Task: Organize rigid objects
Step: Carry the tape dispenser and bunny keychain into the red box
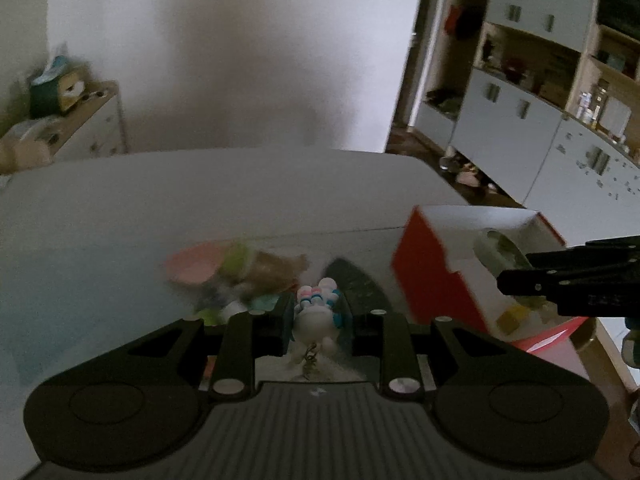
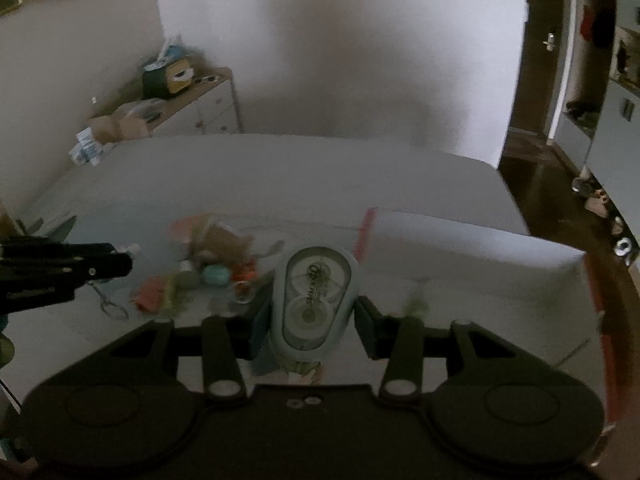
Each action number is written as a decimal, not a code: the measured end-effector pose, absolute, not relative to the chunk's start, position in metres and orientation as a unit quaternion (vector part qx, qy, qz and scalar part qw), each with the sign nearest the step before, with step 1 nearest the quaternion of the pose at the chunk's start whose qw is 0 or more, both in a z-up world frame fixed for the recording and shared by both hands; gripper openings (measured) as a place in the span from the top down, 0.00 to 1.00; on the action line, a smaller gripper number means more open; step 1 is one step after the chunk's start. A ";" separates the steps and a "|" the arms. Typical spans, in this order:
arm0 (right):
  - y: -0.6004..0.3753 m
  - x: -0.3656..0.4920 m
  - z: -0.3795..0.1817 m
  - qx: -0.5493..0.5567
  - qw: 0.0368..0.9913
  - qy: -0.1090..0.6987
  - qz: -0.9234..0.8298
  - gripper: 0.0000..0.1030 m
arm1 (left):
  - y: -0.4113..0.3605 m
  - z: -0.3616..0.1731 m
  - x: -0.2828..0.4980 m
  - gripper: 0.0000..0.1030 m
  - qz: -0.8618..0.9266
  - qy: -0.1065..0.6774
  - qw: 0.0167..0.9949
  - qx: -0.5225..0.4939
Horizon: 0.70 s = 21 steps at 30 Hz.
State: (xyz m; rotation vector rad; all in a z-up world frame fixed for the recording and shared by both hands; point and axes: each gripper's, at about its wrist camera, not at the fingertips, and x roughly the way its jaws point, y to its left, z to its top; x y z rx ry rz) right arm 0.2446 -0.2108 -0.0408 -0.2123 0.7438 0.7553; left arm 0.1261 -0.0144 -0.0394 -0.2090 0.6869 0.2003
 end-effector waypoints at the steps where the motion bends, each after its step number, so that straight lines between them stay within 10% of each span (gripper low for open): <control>1: -0.217 0.249 -0.041 -0.101 0.859 0.353 0.357 0.56 | -0.020 -0.039 0.131 0.76 0.094 0.336 0.932 -0.101; 21: -0.321 0.347 -0.080 -0.110 0.863 0.387 0.304 0.56 | -0.160 -0.058 0.263 0.76 -0.014 0.394 0.918 -0.052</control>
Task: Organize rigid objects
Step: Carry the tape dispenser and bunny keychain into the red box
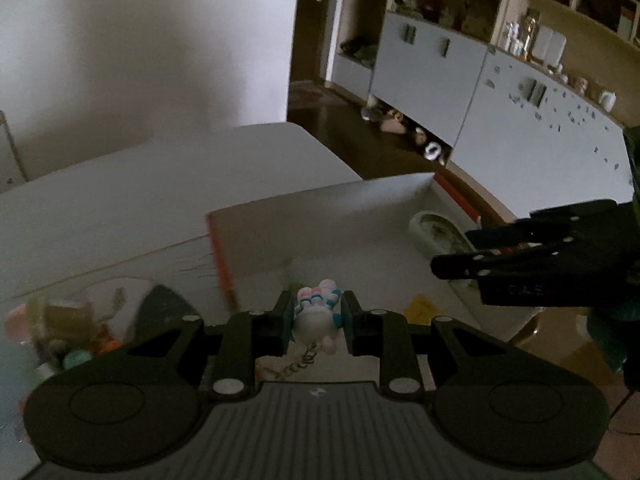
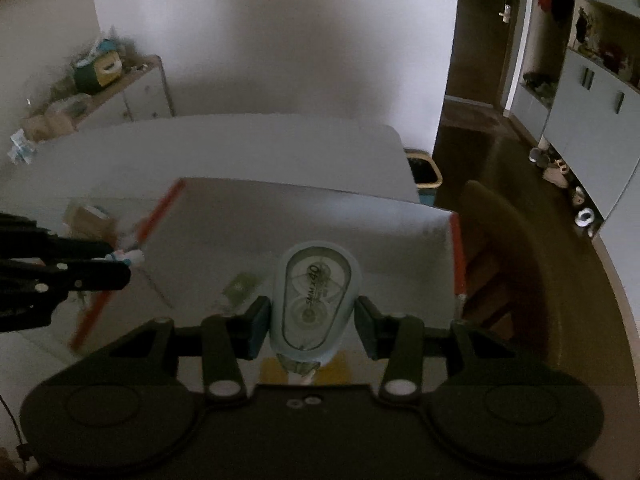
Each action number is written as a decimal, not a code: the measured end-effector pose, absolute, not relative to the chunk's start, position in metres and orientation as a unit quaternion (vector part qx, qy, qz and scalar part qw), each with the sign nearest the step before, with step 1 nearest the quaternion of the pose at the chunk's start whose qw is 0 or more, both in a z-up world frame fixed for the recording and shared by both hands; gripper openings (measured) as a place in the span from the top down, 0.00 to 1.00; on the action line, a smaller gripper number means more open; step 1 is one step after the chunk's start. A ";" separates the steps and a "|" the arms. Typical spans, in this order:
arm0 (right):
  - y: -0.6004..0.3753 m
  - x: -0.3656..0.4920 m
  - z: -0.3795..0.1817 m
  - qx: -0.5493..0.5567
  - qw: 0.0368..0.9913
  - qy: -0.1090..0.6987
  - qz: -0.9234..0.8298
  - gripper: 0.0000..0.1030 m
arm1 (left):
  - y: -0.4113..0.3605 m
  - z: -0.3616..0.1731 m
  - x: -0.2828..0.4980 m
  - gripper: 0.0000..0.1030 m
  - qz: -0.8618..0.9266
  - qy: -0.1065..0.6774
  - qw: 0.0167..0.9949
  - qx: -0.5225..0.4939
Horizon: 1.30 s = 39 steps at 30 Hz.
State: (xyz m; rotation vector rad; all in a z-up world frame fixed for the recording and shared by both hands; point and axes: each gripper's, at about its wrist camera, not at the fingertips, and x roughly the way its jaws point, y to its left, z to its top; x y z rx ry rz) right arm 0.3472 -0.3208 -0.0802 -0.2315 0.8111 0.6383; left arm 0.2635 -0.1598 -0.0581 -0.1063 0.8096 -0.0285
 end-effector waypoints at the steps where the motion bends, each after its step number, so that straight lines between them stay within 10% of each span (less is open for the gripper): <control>1: -0.320 0.353 -0.083 -0.114 0.861 0.390 0.304 0.56 | -0.164 -0.061 0.269 0.76 -0.015 0.399 0.915 -0.049; 39: -0.280 0.413 -0.143 -0.232 0.766 0.504 0.325 0.56 | -0.188 -0.167 0.403 0.76 0.006 0.594 0.803 -0.050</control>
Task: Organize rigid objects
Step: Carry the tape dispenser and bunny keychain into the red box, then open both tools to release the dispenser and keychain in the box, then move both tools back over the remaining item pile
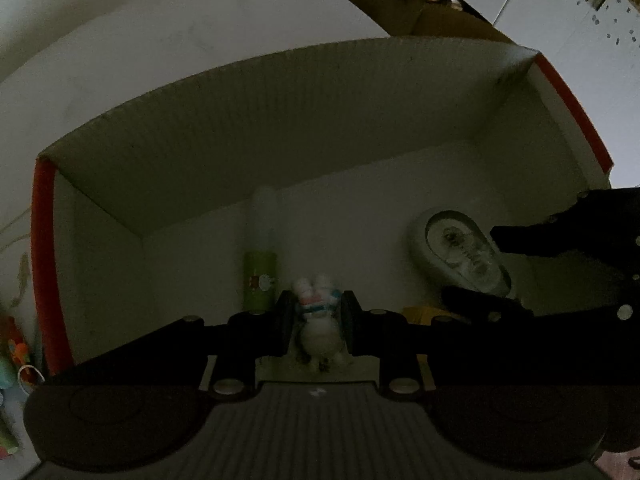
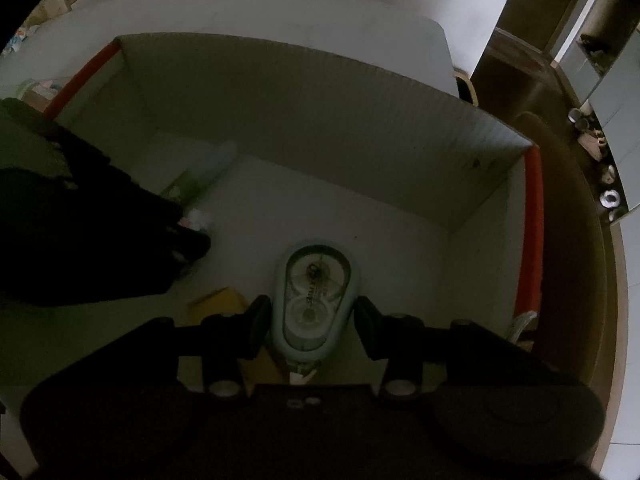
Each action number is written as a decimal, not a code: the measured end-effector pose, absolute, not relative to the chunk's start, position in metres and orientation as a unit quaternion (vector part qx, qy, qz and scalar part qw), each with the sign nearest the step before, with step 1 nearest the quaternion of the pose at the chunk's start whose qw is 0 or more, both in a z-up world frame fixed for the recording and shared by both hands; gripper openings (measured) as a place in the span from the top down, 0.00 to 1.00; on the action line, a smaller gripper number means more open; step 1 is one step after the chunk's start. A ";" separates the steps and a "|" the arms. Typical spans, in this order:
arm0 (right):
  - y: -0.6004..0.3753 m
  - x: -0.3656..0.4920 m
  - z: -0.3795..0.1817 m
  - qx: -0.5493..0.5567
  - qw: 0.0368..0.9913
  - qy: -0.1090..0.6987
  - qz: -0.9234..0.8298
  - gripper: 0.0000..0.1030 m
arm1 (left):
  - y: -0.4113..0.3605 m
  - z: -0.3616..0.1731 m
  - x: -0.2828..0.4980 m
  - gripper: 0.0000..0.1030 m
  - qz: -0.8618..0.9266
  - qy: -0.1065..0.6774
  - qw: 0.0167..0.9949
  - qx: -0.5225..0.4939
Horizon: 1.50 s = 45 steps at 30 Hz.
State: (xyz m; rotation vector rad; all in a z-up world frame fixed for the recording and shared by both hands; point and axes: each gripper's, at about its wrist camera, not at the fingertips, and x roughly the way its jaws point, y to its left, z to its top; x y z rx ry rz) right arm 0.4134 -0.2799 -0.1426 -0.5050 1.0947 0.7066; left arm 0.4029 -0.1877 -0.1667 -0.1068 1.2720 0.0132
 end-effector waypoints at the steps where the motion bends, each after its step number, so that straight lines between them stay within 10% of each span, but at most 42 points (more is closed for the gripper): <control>1: -0.280 0.413 -0.143 -0.232 0.765 0.504 0.327 0.56 | -0.189 -0.167 0.403 0.76 0.005 0.595 0.802 -0.047; 30: -0.299 0.372 -0.077 -0.152 0.809 0.451 0.344 0.38 | -0.173 -0.090 0.331 0.75 -0.023 0.501 0.863 -0.053; 35: -0.300 0.356 -0.063 -0.139 0.817 0.440 0.346 0.31 | -0.173 -0.068 0.307 0.48 -0.013 0.472 0.880 -0.043; 45: -0.297 0.321 -0.047 -0.094 0.832 0.417 0.352 0.19 | -0.149 -0.047 0.256 0.38 -0.009 0.429 0.901 -0.060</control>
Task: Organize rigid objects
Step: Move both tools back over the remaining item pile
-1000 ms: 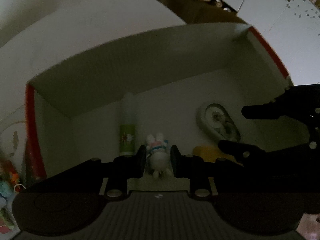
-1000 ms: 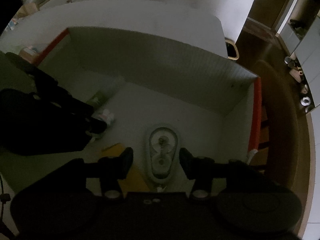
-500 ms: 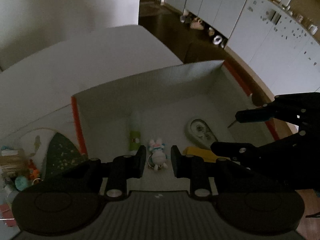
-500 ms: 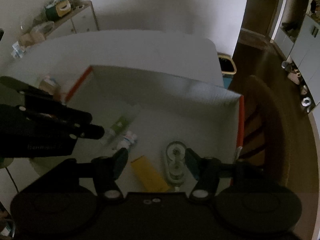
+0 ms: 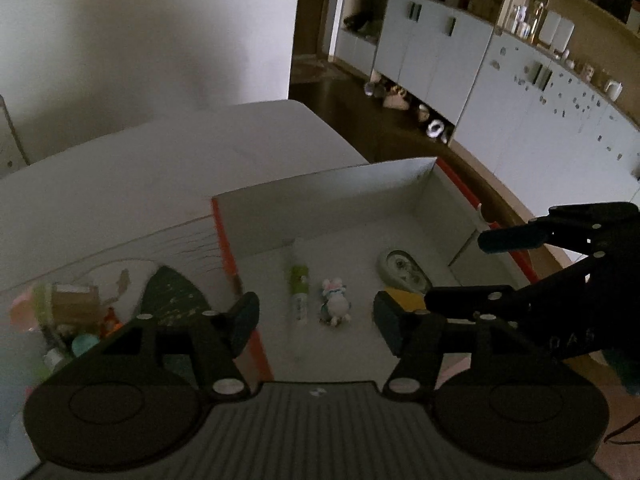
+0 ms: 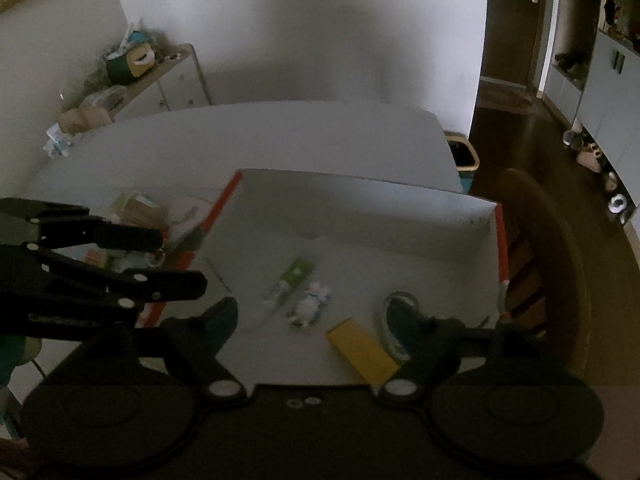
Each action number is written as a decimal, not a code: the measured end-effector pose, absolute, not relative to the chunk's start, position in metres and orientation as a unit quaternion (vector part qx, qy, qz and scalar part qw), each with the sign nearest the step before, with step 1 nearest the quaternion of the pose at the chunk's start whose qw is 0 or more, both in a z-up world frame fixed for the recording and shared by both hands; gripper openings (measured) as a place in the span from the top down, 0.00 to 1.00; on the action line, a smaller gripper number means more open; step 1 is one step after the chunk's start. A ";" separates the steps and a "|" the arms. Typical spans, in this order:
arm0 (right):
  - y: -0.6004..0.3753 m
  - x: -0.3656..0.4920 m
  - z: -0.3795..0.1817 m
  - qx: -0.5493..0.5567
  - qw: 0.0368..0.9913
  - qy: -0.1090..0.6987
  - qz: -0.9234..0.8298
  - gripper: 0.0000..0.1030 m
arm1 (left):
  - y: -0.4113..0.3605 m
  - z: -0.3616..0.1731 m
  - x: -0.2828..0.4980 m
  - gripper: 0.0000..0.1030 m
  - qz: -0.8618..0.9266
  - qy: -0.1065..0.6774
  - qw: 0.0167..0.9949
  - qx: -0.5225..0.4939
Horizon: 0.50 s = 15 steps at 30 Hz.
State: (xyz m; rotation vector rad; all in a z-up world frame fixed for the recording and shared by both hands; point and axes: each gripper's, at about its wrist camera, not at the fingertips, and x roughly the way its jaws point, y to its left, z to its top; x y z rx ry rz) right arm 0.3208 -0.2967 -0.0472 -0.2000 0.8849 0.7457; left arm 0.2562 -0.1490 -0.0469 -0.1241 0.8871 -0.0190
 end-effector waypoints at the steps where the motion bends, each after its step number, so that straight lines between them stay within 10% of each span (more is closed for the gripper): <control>1: -0.295 0.316 -0.046 -0.090 0.835 0.414 0.351 0.18 | -0.144 -0.044 0.250 0.38 -0.009 0.424 0.903 -0.061; 15: -0.248 0.259 -0.030 -0.020 0.851 0.374 0.368 0.01 | -0.068 -0.028 0.169 0.22 0.020 0.364 0.929 -0.060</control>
